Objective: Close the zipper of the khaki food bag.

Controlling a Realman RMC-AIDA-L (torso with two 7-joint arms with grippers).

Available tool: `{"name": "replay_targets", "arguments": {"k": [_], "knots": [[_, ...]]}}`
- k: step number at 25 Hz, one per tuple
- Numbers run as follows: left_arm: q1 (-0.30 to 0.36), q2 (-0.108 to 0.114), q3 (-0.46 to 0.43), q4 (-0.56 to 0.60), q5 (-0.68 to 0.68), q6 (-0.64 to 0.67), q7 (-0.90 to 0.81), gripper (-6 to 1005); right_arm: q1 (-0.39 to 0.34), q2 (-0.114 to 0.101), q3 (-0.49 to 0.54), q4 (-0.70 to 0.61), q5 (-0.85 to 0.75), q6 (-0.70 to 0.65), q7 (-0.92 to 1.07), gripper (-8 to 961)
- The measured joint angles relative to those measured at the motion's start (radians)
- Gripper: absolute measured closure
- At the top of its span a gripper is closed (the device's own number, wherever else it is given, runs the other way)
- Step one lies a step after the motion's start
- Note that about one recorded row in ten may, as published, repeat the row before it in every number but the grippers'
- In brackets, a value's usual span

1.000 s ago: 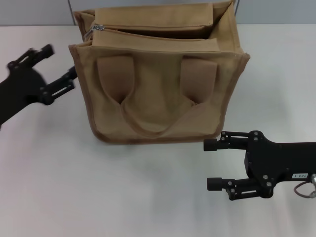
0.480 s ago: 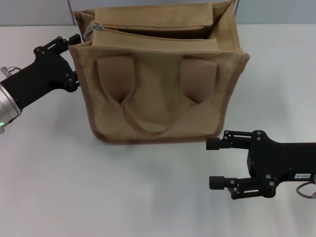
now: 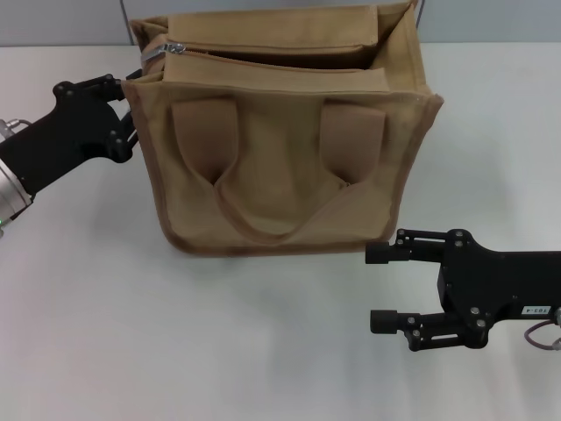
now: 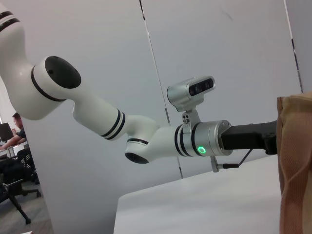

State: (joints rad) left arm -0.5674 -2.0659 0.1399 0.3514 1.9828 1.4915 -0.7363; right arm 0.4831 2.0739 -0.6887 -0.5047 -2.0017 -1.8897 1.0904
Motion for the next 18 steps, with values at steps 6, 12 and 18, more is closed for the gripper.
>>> {"name": "replay_targets", "arguments": {"k": [6,12,18], "knots": [[0.000,-0.002,0.001,-0.001,-0.039,0.023,-0.004,791,-0.001,0.000,0.005,0.000,0.000,-0.002,-0.001,182],[0.002,-0.002,0.004,-0.002,-0.126,0.135,-0.010,951,0.003,0.000,0.046,0.013,0.023,-0.012,-0.004,205],[-0.013,-0.003,0.004,-0.002,-0.145,0.231,-0.003,967,0.033,-0.002,0.049,0.032,0.116,-0.096,0.042,228]]}}
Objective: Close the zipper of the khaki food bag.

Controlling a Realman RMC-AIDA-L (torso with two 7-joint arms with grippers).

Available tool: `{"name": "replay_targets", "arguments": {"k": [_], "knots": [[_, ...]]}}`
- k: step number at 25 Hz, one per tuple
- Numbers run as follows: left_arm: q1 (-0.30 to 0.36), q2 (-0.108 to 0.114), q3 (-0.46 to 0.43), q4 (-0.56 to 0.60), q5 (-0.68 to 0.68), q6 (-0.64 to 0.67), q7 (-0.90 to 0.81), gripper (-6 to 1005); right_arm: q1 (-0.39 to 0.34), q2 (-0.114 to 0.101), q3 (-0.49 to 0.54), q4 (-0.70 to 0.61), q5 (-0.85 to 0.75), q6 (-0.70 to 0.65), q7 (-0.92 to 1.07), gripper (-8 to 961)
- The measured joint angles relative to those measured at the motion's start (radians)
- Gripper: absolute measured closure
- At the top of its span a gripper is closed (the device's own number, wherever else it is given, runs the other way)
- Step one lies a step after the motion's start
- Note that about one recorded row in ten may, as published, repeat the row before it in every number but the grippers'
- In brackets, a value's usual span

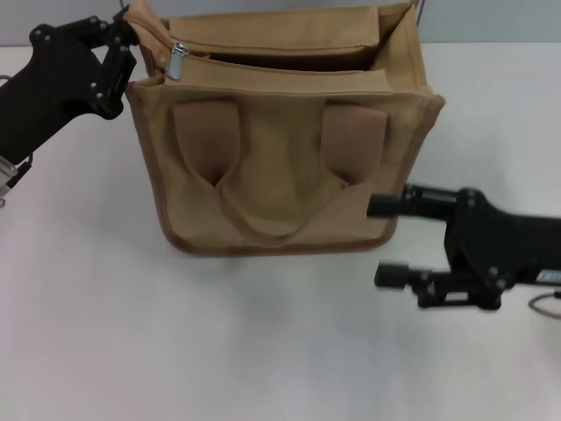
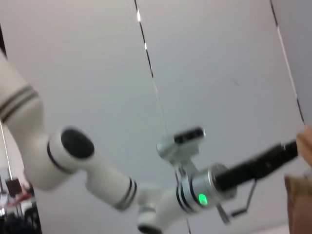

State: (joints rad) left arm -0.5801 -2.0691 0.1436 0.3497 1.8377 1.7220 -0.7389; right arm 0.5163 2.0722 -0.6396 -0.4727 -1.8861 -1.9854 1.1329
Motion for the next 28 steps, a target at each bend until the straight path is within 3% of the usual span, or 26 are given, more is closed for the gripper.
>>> {"name": "replay_targets", "arguments": {"k": [7,15,22,28], "knots": [[-0.017,0.000,-0.001,0.000,-0.020,0.002,-0.043,967,0.063,-0.003,0.001,-0.013,0.178,0.022,0.260,255],[-0.009,0.000,-0.006,-0.030,-0.044,0.007,-0.050,968,0.180,-0.009,-0.022,-0.105,0.191,0.178,0.584,285],[-0.011,-0.001,-0.001,-0.051,-0.046,0.010,-0.041,968,0.272,-0.009,-0.171,-0.156,0.189,0.312,0.780,312],[-0.013,-0.002,0.002,-0.063,-0.046,0.027,-0.037,968,0.321,-0.004,-0.239,-0.158,0.189,0.406,0.871,475]]}}
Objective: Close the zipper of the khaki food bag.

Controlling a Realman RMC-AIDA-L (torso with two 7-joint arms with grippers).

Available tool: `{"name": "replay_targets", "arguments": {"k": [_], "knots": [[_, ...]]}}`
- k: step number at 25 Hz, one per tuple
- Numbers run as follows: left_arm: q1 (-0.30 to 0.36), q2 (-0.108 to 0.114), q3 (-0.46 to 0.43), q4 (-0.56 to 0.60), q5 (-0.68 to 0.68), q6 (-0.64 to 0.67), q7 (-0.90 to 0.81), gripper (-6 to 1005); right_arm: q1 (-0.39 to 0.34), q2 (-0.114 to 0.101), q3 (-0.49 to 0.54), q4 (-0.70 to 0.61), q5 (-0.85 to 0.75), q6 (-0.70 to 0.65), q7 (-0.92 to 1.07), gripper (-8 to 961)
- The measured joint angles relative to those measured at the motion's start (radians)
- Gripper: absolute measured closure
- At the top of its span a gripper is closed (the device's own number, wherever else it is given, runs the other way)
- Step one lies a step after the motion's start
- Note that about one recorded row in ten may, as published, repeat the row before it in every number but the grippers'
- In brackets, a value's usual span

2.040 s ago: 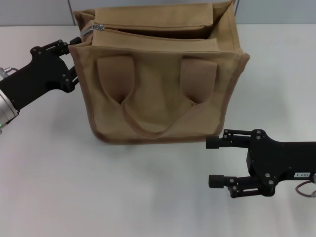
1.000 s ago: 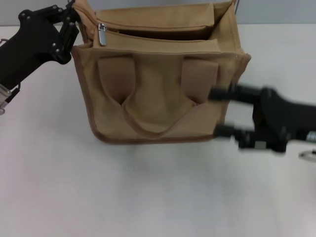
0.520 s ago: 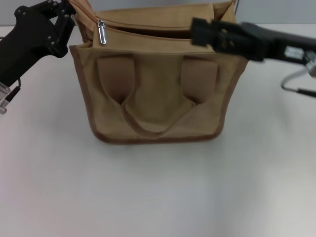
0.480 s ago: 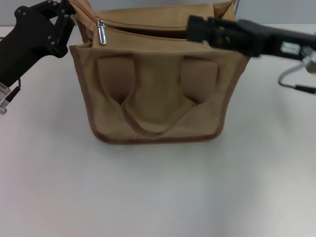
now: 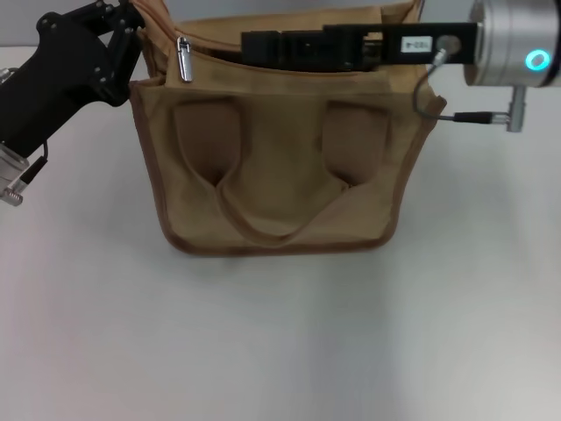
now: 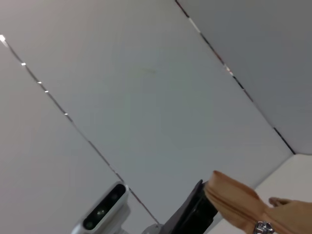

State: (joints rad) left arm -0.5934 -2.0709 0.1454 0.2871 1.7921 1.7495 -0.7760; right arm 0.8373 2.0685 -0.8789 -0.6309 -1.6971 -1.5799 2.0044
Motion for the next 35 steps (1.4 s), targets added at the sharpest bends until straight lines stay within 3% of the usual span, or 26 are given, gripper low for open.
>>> {"name": "replay_targets", "arguments": {"k": [15,24,35], "knots": [[-0.021,-0.001,0.000,-0.025,0.001,0.015,0.007,969,0.075,0.012,-0.193,0.008,0.007,0.210,0.076,508],[-0.050,-0.003,-0.005,-0.072,0.002,0.005,0.018,969,0.081,0.017,-0.227,-0.002,0.011,0.259,0.069,544],[-0.060,-0.005,-0.007,-0.166,-0.091,-0.075,0.028,969,0.071,0.023,-0.276,0.000,0.071,0.346,0.008,587]]}}
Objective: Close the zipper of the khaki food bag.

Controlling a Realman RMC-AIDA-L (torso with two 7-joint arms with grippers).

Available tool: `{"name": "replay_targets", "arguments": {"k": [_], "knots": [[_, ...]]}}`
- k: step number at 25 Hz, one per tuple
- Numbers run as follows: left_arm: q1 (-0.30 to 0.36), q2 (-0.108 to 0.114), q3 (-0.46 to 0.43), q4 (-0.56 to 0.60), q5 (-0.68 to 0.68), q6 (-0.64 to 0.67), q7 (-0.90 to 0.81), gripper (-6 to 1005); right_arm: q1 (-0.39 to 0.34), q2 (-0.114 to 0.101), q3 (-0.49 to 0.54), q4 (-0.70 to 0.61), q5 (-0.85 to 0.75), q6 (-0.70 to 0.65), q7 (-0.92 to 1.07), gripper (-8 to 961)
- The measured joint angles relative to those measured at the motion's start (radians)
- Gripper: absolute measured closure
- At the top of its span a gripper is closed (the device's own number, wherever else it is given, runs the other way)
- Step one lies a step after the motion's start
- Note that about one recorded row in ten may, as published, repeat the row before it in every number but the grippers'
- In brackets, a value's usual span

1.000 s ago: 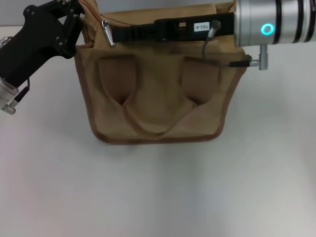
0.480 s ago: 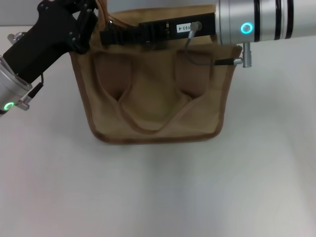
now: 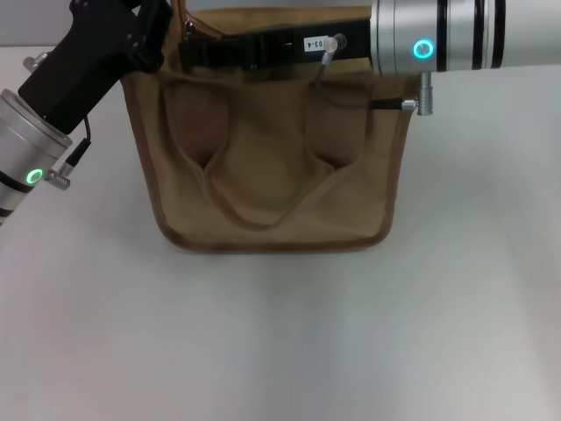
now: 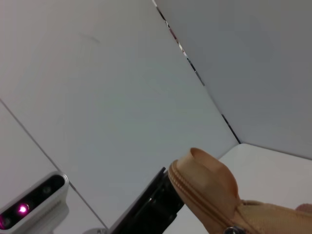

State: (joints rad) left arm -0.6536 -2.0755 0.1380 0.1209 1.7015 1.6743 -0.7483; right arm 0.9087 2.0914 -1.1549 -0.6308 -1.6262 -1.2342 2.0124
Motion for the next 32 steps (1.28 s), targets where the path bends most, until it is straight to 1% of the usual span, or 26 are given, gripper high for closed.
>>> {"name": "replay_targets", "arguments": {"k": [5,12,14,15,19,24,32], "knots": [[-0.003,-0.001,0.000,-0.021,-0.011,-0.011,0.003,970,-0.002,0.000,-0.026,0.006,0.042,0.012,-0.019,607],[-0.015,-0.003,-0.009,-0.057,-0.011,-0.014,0.020,970,-0.002,-0.001,-0.032,0.007,0.052,0.029,-0.032,636],[-0.017,-0.003,-0.026,-0.088,-0.011,-0.016,0.053,970,-0.005,-0.001,-0.050,0.008,0.071,0.046,-0.036,636],[-0.017,-0.003,-0.041,-0.104,-0.011,-0.017,0.074,970,-0.012,-0.001,-0.078,0.005,0.099,0.063,-0.048,635],[-0.017,-0.003,-0.055,-0.111,-0.011,-0.020,0.079,970,-0.019,-0.001,-0.104,0.000,0.122,0.077,-0.059,635],[-0.016,-0.003,-0.056,-0.112,-0.011,-0.020,0.074,969,-0.022,-0.001,-0.108,-0.001,0.125,0.086,-0.084,690],[-0.011,-0.003,-0.062,-0.112,-0.011,-0.020,0.069,970,-0.026,-0.001,-0.118,-0.004,0.125,0.120,-0.113,824]]}}
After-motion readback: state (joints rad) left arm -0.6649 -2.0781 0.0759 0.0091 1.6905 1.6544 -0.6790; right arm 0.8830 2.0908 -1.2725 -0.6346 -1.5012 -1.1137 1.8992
